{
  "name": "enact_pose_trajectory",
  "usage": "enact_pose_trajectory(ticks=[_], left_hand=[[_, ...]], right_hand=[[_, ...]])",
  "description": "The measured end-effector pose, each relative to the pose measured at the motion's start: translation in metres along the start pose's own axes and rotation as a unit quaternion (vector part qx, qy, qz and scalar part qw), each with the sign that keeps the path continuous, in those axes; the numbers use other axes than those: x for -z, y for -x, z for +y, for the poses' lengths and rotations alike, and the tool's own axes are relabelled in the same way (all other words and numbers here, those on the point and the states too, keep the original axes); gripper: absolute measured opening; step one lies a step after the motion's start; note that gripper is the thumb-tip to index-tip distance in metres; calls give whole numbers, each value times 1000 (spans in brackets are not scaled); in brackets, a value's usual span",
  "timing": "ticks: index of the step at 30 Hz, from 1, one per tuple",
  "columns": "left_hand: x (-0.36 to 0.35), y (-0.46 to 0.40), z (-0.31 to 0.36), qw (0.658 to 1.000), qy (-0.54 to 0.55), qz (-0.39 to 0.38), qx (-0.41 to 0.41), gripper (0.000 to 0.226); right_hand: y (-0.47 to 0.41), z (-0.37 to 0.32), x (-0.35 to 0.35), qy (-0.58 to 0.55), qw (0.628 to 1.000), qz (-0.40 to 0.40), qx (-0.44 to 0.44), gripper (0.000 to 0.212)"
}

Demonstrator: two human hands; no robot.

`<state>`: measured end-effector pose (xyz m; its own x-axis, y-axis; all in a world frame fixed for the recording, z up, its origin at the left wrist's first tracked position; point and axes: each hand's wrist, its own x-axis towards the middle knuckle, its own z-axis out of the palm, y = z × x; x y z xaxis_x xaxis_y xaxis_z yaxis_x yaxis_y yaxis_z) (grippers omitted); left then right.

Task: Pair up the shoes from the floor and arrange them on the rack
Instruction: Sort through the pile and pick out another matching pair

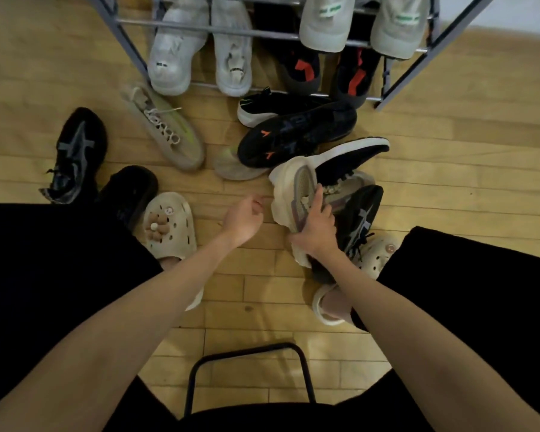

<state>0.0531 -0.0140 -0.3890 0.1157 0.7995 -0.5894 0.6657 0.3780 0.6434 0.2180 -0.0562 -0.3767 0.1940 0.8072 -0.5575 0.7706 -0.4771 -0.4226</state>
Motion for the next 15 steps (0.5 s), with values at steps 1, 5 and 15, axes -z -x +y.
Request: enact_pose_trajectory(ticks=[1, 5, 15], left_hand=[[1, -1, -1, 1000, -2, 1, -1, 36], [-2, -4, 0, 999, -30, -18, -12, 37], [-44, -20, 26, 968, -214, -53, -118, 84]], right_hand=[[0, 4, 8, -94, 996, -6, 11, 119], [5, 20, 38, -393, 917, -42, -46, 102], [33, 58, 76, -768, 618, -129, -109, 77]])
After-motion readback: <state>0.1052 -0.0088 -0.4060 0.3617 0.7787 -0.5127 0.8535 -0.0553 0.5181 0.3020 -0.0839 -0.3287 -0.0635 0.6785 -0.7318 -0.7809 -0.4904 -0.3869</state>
